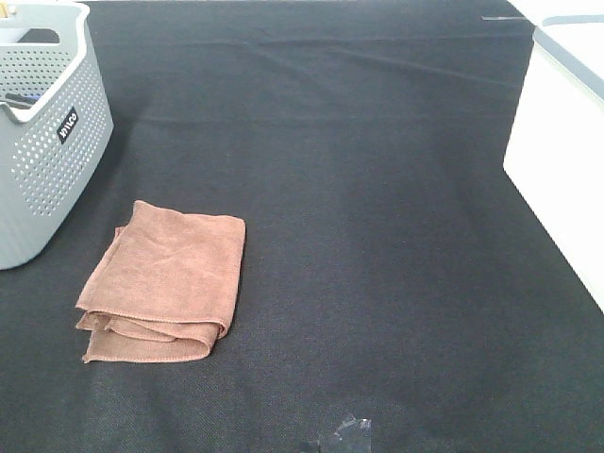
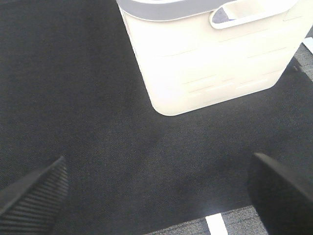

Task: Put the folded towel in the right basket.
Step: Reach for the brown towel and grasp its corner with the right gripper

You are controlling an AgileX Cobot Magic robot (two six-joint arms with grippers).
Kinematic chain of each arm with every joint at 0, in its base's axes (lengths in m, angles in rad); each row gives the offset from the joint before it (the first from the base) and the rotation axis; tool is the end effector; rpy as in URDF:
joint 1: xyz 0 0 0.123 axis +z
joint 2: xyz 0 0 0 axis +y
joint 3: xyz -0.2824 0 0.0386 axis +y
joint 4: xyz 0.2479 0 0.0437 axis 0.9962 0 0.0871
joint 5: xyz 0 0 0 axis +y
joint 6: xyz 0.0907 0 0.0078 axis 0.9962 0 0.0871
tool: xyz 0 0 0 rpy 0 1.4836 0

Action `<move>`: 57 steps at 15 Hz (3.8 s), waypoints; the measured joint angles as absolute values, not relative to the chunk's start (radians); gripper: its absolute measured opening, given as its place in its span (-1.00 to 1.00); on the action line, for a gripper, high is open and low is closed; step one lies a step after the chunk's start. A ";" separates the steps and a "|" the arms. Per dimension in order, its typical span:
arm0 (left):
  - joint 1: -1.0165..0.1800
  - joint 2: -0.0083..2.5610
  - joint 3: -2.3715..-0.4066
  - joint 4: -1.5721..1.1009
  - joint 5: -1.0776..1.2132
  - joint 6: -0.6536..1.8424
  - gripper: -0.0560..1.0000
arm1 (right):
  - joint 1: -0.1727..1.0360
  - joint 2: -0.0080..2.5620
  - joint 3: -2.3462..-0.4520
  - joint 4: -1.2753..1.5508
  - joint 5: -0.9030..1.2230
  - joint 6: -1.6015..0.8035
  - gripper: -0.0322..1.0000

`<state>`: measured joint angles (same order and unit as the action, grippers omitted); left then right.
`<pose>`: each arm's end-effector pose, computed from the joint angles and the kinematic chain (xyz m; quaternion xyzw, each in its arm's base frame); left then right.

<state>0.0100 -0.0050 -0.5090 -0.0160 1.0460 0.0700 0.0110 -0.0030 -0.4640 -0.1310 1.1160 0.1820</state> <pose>-0.0061 -0.0013 0.2808 0.0257 0.8452 0.0134 0.5336 -0.0041 -0.0107 0.2634 0.0778 0.8701 -0.0186 0.4864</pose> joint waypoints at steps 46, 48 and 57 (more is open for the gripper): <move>0.010 -0.005 -0.509 -0.016 1.046 0.070 0.98 | 0.011 0.013 -0.484 -0.153 1.116 0.178 0.91; 0.010 -0.005 -0.509 -0.016 1.046 0.070 0.98 | 0.011 0.179 -0.579 -0.114 1.126 0.123 0.91; 0.010 -0.005 -0.509 -0.016 1.046 0.070 0.98 | 0.011 1.057 -1.102 0.240 1.182 -0.063 0.91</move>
<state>0.0100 -0.0050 -0.5090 -0.0160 1.0460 0.0700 0.0110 1.0570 -1.1020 0.2400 1.1820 -0.0630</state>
